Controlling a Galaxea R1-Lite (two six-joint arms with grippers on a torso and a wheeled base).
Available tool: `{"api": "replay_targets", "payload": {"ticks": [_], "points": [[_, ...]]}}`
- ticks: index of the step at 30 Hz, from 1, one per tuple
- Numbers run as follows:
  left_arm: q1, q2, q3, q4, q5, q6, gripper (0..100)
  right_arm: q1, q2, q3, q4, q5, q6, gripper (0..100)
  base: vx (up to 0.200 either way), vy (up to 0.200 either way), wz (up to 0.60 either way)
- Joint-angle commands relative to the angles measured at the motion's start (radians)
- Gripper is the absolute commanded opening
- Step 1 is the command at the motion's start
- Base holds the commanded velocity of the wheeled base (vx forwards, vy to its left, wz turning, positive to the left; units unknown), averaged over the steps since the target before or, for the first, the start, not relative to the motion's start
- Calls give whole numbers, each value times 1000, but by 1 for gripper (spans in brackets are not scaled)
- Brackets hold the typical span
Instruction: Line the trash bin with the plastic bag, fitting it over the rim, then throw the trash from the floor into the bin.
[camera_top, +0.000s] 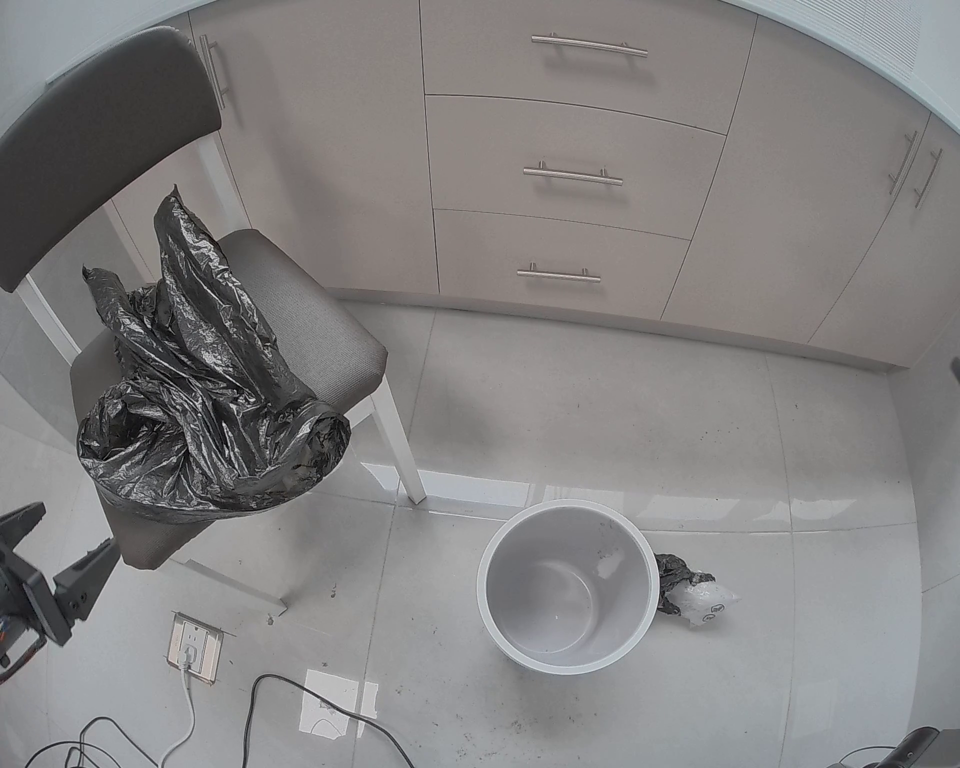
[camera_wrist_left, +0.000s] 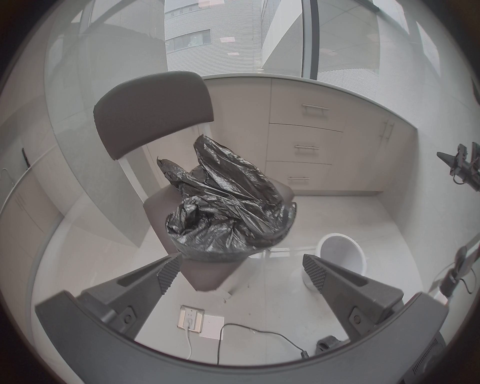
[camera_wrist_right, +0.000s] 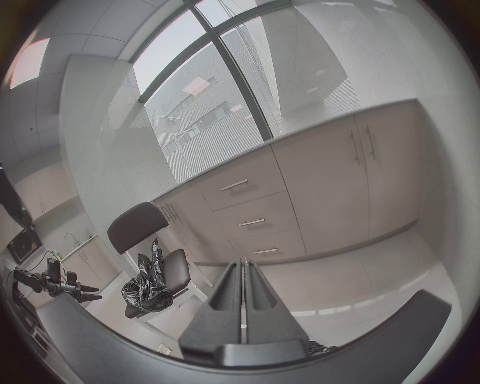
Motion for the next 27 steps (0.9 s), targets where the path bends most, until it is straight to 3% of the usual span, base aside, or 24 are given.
{"api": "replay_targets", "payload": {"ticks": [1,6,10,16,20,27], "points": [[65,236,-5,-176,59,18,100,36,421,129,-289,20,73,0,0,0,0],[32,265,-19,-182,26,26,100,28,451,133,-306,20,81,0,0,0,0],[-59,260,-23,-182,-52,51,100,33,456,147,-307,22,79,0,0,0,0],[-177,262,8,-179,-116,270,100,38,464,149,-306,22,81,0,0,0,0],[-243,297,9,-179,-145,328,100,38,480,152,-306,22,84,0,0,0,0],[-248,412,3,-183,-139,485,100,47,494,152,-309,22,116,0,0,0,0]]}}
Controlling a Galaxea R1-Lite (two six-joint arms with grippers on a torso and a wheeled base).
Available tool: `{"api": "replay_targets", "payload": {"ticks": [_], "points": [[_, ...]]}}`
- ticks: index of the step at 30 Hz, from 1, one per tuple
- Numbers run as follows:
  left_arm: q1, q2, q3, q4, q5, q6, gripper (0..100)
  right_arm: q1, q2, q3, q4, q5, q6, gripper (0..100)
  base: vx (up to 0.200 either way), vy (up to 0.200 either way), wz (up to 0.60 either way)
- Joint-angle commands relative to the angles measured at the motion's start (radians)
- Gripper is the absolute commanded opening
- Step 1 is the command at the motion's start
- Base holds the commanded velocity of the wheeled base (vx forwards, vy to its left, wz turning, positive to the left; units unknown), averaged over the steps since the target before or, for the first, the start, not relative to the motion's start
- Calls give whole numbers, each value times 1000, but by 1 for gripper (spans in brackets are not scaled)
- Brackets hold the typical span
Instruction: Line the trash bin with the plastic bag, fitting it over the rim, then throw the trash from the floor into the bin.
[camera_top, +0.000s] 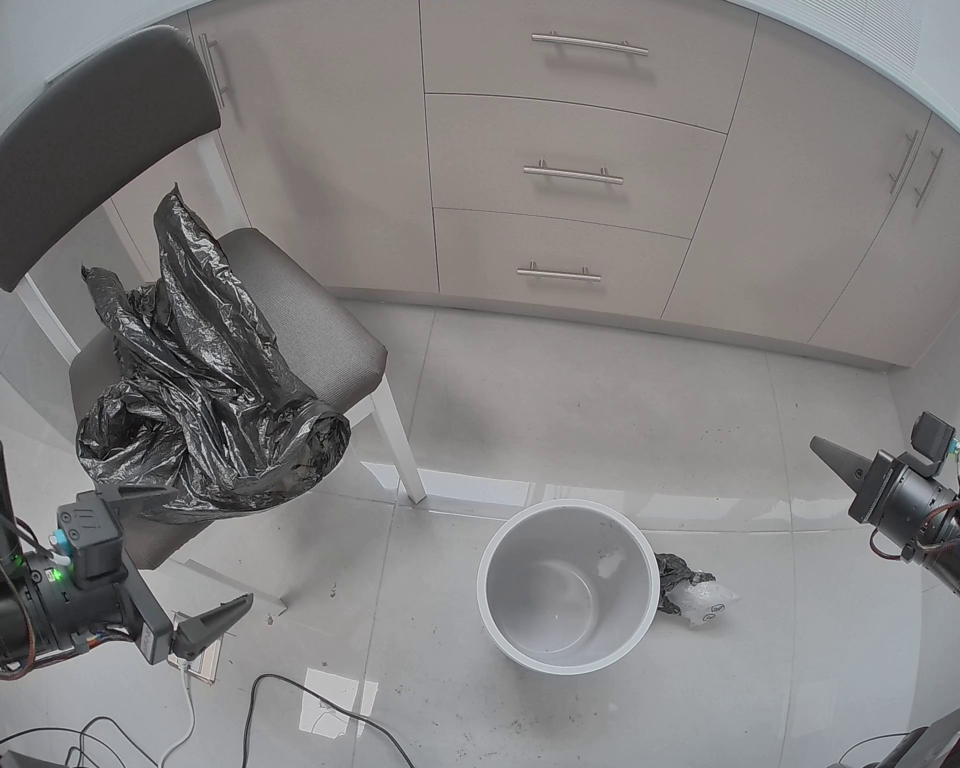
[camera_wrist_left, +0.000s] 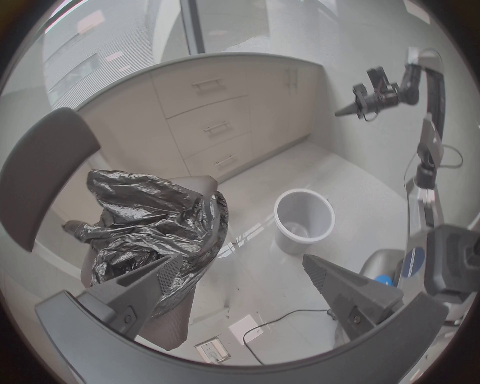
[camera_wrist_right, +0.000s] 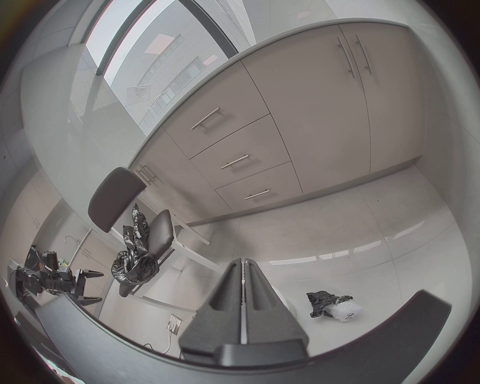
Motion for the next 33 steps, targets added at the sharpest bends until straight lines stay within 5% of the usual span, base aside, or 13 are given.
{"api": "replay_targets", "payload": {"ticks": [1,8,19,33], "points": [[-10,84,-3,-3,-1,37,100,7,14,2,-1,1,13,0,0,0,0],[-12,251,-17,-181,7,212,100,7,25,2,-1,1,19,0,0,0,0],[-55,444,-60,-389,85,246,100,5,65,0,-2,-1,20,0,0,0,0],[-10,589,-169,-398,108,274,100,-4,87,-3,-2,1,40,0,0,0,0]]}}
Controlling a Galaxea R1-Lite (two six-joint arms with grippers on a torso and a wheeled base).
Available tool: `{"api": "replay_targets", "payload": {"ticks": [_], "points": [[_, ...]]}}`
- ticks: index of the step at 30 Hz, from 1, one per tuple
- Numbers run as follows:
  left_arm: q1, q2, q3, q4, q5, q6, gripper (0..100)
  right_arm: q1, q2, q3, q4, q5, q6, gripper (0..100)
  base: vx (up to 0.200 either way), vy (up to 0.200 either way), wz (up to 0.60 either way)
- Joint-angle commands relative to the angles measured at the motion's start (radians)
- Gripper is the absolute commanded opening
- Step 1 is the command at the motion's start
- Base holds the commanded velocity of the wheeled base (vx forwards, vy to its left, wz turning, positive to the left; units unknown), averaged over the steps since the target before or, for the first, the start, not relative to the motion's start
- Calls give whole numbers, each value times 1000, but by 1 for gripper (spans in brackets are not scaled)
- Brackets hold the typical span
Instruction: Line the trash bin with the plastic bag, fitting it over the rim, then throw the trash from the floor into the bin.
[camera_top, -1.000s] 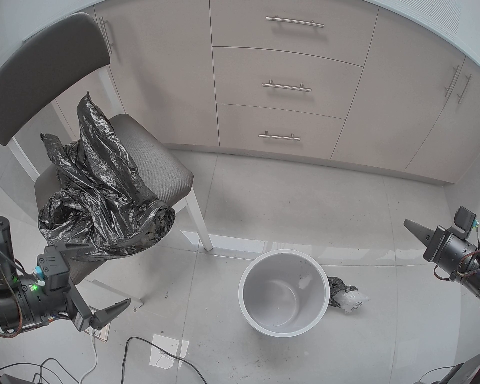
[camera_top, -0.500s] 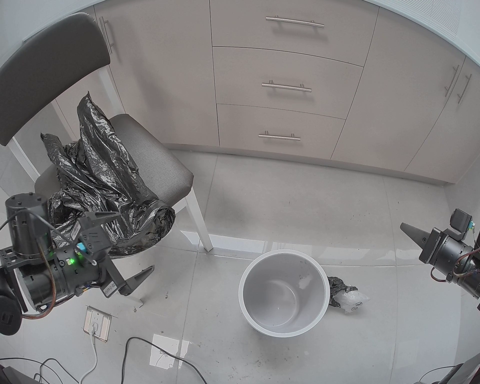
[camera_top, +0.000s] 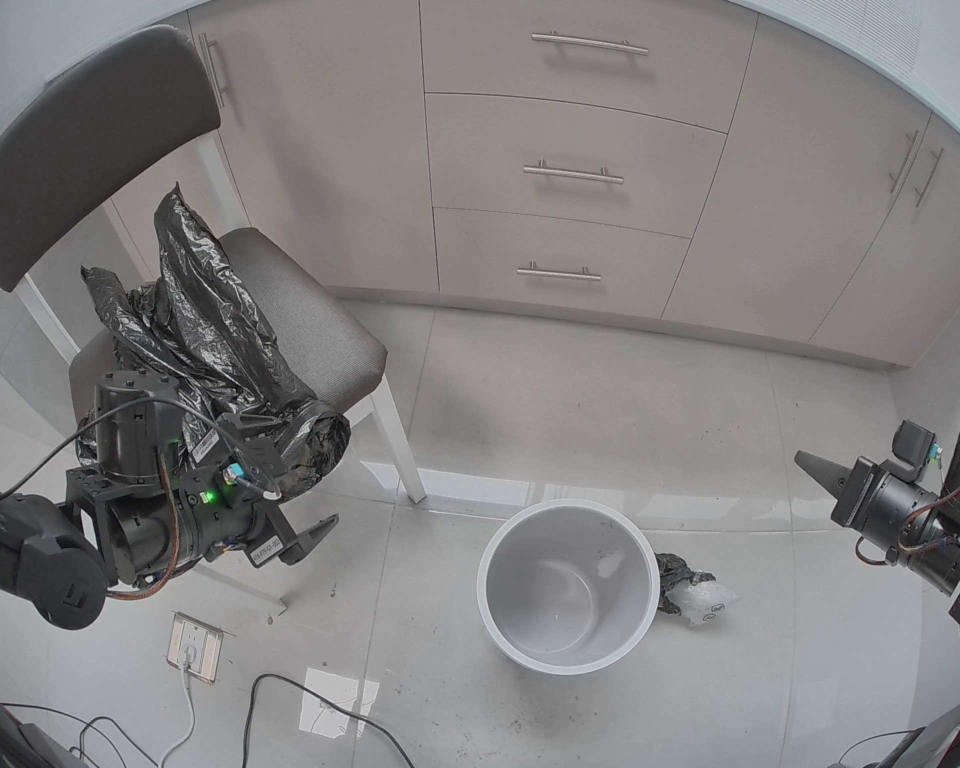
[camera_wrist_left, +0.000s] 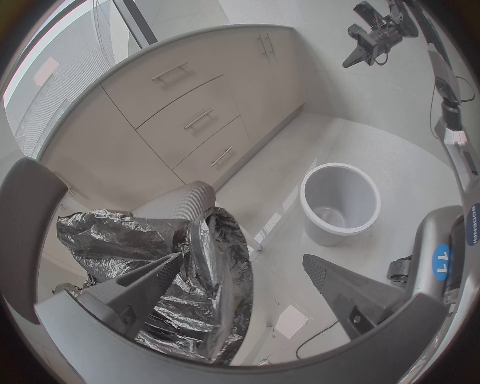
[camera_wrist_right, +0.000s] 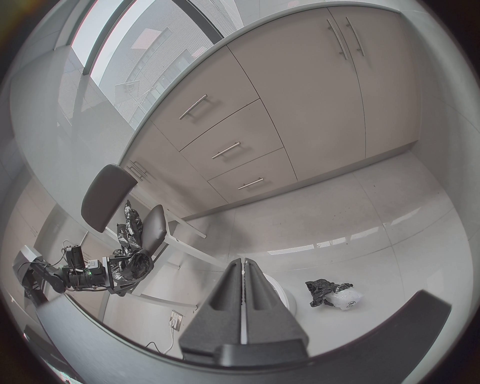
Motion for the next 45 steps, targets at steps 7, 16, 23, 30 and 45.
{"api": "replay_targets", "payload": {"ticks": [7,16,23,30,45], "points": [[32,68,-33,-2,14,-1,100,-1,12,-1,0,0,1,0,0,0,0],[67,64,-35,-2,14,0,100,-1,14,1,-1,0,1,0,0,0,0],[98,70,-35,-35,13,-3,0,-1,22,19,-61,0,1,0,0,0,0],[99,122,-27,-175,11,-15,0,-1,26,22,-69,-1,-1,0,0,0,0],[-46,-33,-305,15,117,-710,0,10,45,40,-69,2,-18,0,0,0,0]]}}
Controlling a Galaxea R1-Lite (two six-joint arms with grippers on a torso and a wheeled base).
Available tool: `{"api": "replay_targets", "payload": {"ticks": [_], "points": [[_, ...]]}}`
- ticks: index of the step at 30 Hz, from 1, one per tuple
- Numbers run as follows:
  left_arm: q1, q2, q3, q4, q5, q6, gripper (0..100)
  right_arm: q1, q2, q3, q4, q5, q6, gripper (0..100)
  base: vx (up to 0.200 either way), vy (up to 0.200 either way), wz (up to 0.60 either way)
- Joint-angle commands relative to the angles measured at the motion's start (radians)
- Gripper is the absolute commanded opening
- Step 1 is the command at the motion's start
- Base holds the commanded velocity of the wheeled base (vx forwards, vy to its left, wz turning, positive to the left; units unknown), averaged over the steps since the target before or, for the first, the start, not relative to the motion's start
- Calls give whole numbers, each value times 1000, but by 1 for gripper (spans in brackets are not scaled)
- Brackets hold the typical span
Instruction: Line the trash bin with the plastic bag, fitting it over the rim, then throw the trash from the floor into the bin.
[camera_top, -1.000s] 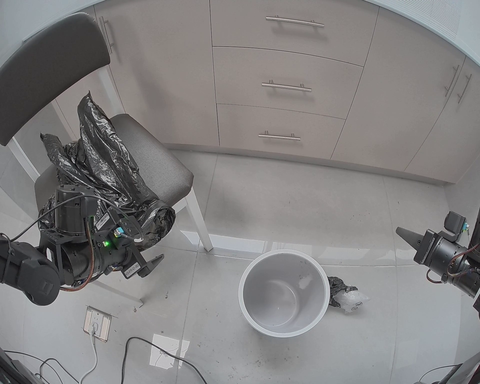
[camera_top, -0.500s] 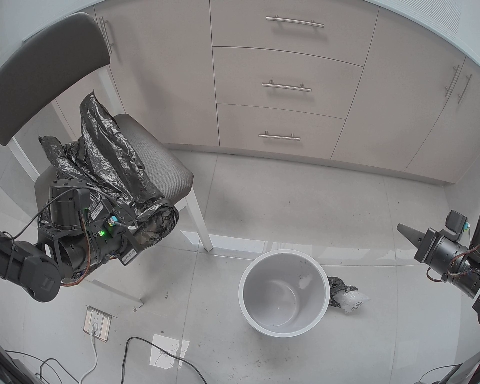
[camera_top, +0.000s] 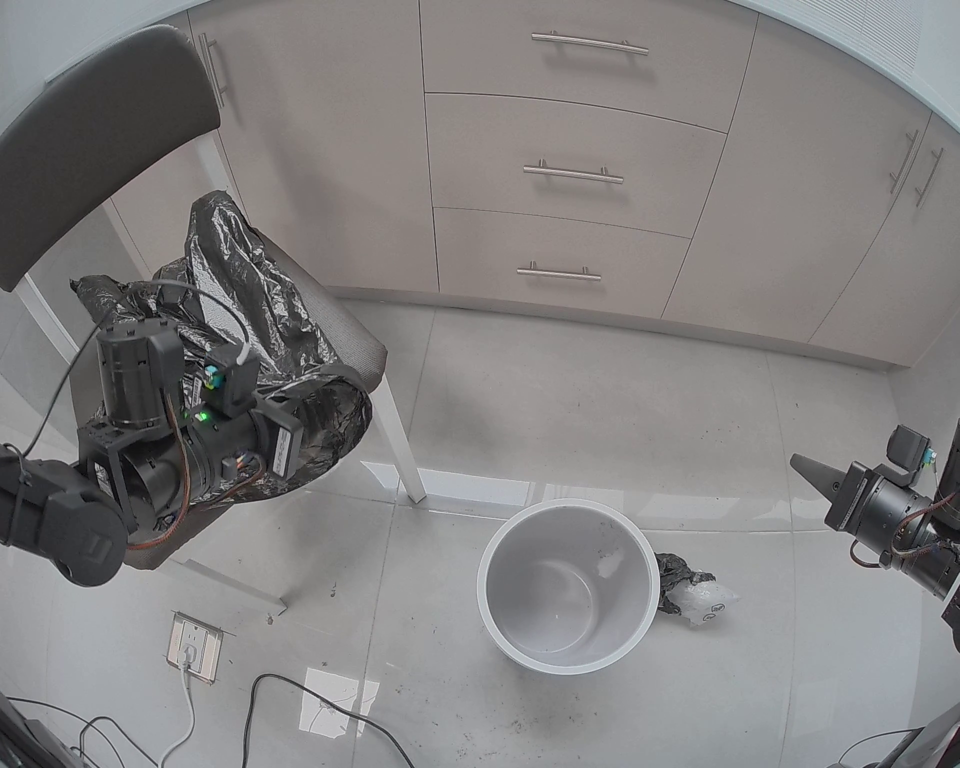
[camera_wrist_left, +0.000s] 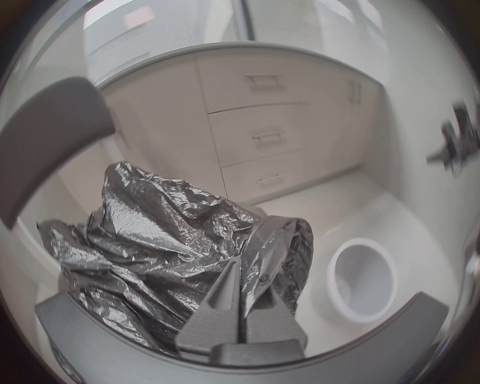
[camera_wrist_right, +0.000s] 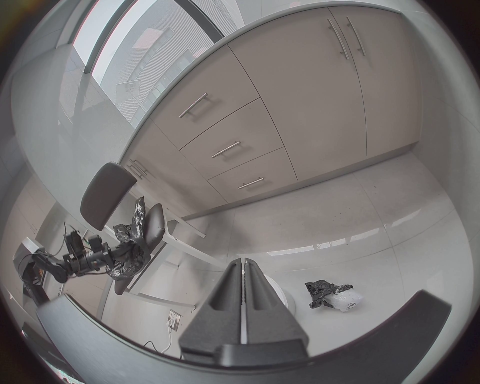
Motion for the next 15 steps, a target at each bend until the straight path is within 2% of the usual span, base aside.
{"api": "replay_targets", "payload": {"ticks": [1,4,5,6,8,9,10,11,12,13,15], "points": [[-99,-133,-216,228,71,-292,0,10,7,14,0,3,-9,0,0,0,0],[-125,-182,-388,475,72,-534,0,14,12,19,0,4,-9,0,0,0,0],[-125,-182,-388,475,72,-534,0,14,12,19,0,4,-9,0,0,0,0],[-139,-201,-529,666,72,-703,0,20,12,22,2,6,-10,0,0,0,0],[-150,-210,-650,835,72,-838,0,43,13,22,2,4,-9,0,0,0,0],[-153,-210,-670,864,71,-861,0,50,13,22,2,4,-7,0,0,0,0],[-171,-205,-785,1001,71,-977,0,89,20,26,3,4,-6,0,0,0,0],[-177,-202,-811,1028,71,-1005,0,102,23,28,3,4,-6,0,0,0,0],[-197,-198,-877,1087,71,-1094,0,143,35,31,2,1,-7,0,0,0,0],[-214,-193,-896,1104,72,-1134,0,169,43,35,2,1,-9,0,0,0,0],[-245,-193,-894,1104,75,-1157,0,211,66,35,2,0,-10,0,0,0,0]]}}
